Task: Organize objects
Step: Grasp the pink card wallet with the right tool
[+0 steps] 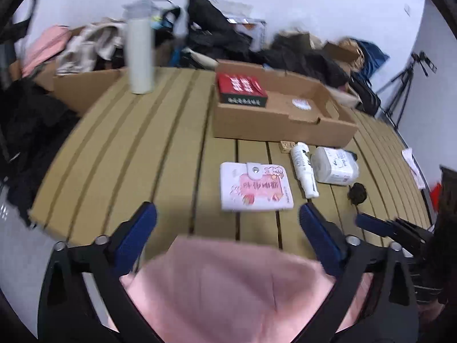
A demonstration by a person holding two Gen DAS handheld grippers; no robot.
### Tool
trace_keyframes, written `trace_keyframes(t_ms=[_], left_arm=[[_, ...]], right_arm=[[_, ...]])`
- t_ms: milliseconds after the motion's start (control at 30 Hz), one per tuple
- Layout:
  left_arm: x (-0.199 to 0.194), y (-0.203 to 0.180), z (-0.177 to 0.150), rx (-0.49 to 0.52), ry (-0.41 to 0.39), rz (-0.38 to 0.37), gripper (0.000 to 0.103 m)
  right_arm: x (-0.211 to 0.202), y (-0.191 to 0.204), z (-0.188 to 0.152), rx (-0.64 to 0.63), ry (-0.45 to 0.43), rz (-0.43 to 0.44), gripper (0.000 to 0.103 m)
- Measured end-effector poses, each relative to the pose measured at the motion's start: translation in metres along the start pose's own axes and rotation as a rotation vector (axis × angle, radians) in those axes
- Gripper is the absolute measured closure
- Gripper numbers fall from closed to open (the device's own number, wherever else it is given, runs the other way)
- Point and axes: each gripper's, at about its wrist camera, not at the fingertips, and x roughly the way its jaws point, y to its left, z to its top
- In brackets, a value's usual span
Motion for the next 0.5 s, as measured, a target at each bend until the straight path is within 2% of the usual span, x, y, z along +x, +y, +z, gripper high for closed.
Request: trace_keyframes(t_ms=[133, 200, 267, 300, 400, 433, 467, 500], left_arm=[[0.058, 0.005, 0.009, -0.002, 0.077, 0.021, 0.037], [0.08, 0.01, 0.008, -0.027, 0.121, -0.006, 0.039], [0.094, 0.015, 0.005, -0.059, 0.152, -0.027, 0.048], [0.101, 0.019, 0.004, -0.079, 0.175, -0.044, 0.049], [0.101, 0.024, 0.001, -0.1, 0.15, -0.072, 0.049], [0.1, 0.025, 0.0, -0.102, 0.142, -0.077, 0.054], [0.1, 0.025, -0.002, -0.103, 0.137, -0.086, 0.07], [0.099, 0.024, -0.004, -0.112, 0.138, -0.123, 0.076]], right_arm=[[0.052, 0.002, 0.024, 0.02, 0.055, 0.024, 0.045], [0.076, 0.0, 0.032, 0.027, 0.084, -0.011, 0.047], [0.09, -0.003, 0.035, 0.04, 0.097, -0.023, 0.049], [0.097, -0.005, 0.037, 0.044, 0.105, -0.029, 0.05], [0.108, -0.008, 0.036, 0.032, 0.11, -0.055, 0.056], [0.11, -0.007, 0.036, 0.024, 0.107, -0.056, 0.058], [0.11, -0.007, 0.037, 0.021, 0.108, -0.053, 0.06], [0.11, -0.006, 0.038, 0.02, 0.108, -0.051, 0.062]])
